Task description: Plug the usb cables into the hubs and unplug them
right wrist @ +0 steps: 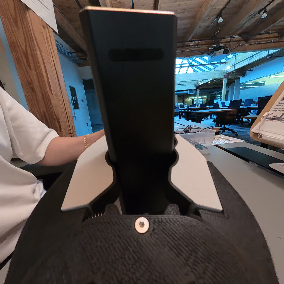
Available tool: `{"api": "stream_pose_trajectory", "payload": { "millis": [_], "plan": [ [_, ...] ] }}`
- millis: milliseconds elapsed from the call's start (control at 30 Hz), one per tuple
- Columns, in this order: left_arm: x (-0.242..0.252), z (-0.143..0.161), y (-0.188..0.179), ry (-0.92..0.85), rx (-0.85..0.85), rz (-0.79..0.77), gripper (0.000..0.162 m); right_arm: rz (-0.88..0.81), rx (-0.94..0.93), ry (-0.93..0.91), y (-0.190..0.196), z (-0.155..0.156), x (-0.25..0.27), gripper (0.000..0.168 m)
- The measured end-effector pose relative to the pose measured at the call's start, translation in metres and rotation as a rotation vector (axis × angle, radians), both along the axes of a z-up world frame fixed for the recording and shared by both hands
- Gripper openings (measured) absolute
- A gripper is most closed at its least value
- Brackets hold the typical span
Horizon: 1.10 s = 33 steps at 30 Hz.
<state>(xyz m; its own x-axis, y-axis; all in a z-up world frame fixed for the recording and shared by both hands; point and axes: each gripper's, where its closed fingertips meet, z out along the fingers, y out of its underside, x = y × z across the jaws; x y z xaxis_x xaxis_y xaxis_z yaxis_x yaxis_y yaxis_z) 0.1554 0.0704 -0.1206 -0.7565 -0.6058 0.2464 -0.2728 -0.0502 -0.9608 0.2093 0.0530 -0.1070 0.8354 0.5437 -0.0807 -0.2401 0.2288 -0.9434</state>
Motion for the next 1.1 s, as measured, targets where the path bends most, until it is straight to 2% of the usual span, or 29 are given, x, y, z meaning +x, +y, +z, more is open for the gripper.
{"api": "stream_pose_trajectory", "payload": {
  "millis": [67,200,333,500,1100],
  "plan": [
    [0.004,0.002,-0.001,0.048,0.103,0.064,0.014,0.019,0.026,-0.002,-0.002,0.001,-0.003,0.076],
    [0.010,0.000,-0.001,0.194,0.412,0.180,0.014,0.046,0.067,0.009,-0.005,0.005,-0.009,0.074],
    [0.015,-0.002,-0.005,0.290,0.599,0.187,0.014,0.087,0.051,-0.015,-0.003,0.001,-0.019,0.074],
    [0.017,-0.007,-0.016,0.394,0.604,0.102,0.014,0.107,0.047,-0.007,0.001,0.001,-0.026,0.076],
    [0.027,-0.021,-0.021,0.520,0.611,0.071,0.014,0.113,0.022,-0.027,0.010,-0.006,-0.034,0.075]
  ]
}}
